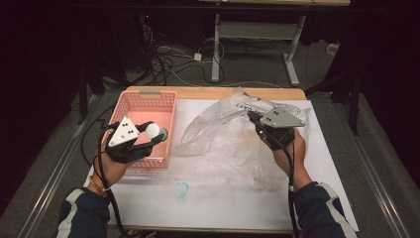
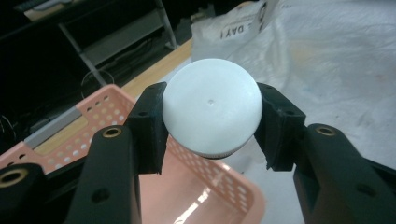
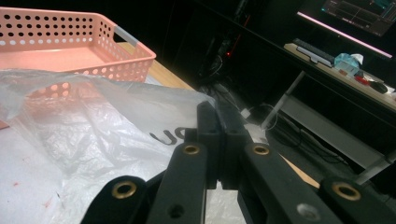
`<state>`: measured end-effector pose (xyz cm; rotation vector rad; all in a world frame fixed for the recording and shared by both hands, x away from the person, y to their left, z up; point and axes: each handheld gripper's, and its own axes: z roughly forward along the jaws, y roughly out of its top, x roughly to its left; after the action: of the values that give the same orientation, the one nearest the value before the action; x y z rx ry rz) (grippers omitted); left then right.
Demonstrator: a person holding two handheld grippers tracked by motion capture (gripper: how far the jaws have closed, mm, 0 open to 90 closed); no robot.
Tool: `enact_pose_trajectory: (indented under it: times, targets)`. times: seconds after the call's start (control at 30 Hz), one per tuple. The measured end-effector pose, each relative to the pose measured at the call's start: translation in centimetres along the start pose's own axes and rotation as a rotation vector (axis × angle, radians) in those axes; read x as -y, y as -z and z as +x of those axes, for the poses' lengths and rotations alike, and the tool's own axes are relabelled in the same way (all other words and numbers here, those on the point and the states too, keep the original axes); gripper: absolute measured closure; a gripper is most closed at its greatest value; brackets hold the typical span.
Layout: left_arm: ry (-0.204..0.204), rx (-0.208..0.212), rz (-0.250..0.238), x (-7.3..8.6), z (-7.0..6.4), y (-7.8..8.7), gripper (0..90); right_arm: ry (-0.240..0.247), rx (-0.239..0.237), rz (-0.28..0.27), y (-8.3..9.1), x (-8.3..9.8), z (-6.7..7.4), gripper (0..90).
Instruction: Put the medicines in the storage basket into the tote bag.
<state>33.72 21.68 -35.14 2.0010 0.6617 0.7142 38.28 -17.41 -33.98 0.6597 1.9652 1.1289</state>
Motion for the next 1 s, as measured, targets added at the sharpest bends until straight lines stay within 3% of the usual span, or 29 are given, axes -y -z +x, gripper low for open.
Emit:
enact_pose_trajectory:
  times: [0.27, 0.47, 0.6, 0.77, 0.87, 1.0]
  targets:
    - [-0.076, 0.020, -0.048, -1.4, -2.8, 0.6, 48.3, -0.020, 0.031, 0.024, -0.7, -1.3, -0.5, 90.0]
    - [-0.115, 0.081, -0.061, -1.9, -5.1, -0.3, 48.2, -0.030, 0.032, 0.026, -0.7, -1.4, -0.6, 90.0]
    - [-0.146, 0.130, -0.046, -2.0, -6.9, -2.2, 48.2, -0.040, 0.023, 0.025, -0.8, -1.4, -0.6, 90.0]
    - [-0.210, 0.192, 0.019, -2.0, -9.4, -5.4, 48.2, -0.050, 0.013, 0.011, -0.4, -1.5, -0.7, 90.0]
    - [-0.227, 0.229, 0.045, -2.0, -10.7, -7.0, 48.2, -0.050, 0.011, 0.007, -0.3, -1.6, -0.6, 90.0]
    - [-0.246, 0.249, 0.080, -1.9, -12.1, -9.4, 48.2, -0.051, 0.001, 0.010, -0.6, -1.7, -0.3, 90.0]
